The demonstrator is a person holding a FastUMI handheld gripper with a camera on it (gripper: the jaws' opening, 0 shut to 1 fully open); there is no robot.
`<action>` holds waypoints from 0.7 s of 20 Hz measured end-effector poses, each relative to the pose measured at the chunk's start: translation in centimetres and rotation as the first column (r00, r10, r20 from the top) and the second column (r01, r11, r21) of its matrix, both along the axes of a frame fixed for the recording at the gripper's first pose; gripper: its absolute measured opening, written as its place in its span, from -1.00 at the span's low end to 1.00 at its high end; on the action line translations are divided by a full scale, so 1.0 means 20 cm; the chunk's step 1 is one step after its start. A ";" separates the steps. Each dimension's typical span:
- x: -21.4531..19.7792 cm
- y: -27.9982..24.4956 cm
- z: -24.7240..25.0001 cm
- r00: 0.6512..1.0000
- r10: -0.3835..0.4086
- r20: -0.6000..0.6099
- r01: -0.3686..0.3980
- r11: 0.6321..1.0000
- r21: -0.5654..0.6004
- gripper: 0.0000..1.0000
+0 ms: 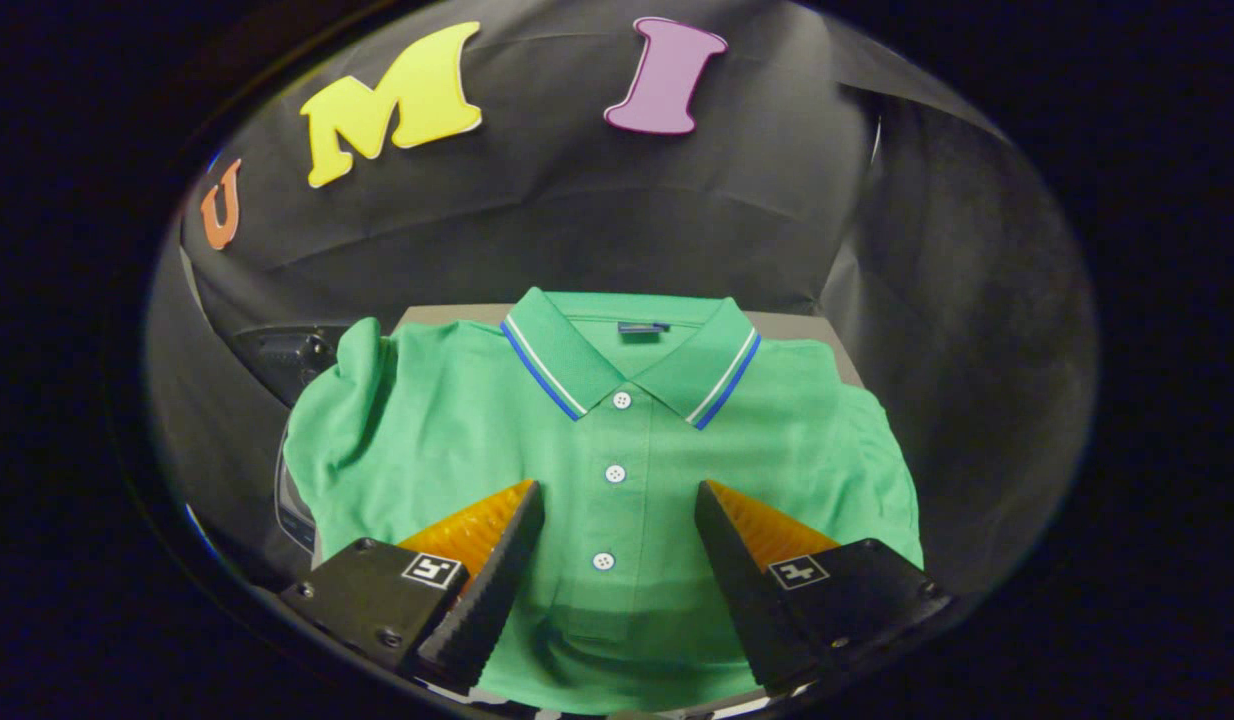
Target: Put the clothes into the washing machine and then close the washing machine lid.
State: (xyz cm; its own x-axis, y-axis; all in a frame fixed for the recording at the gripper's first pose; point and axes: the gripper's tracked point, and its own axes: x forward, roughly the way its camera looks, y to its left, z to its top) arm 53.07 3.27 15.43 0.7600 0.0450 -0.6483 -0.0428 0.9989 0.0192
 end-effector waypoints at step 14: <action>-0.02 -0.01 0.00 0.998 -0.010 -0.062 0.008 1.000 -0.021 0.39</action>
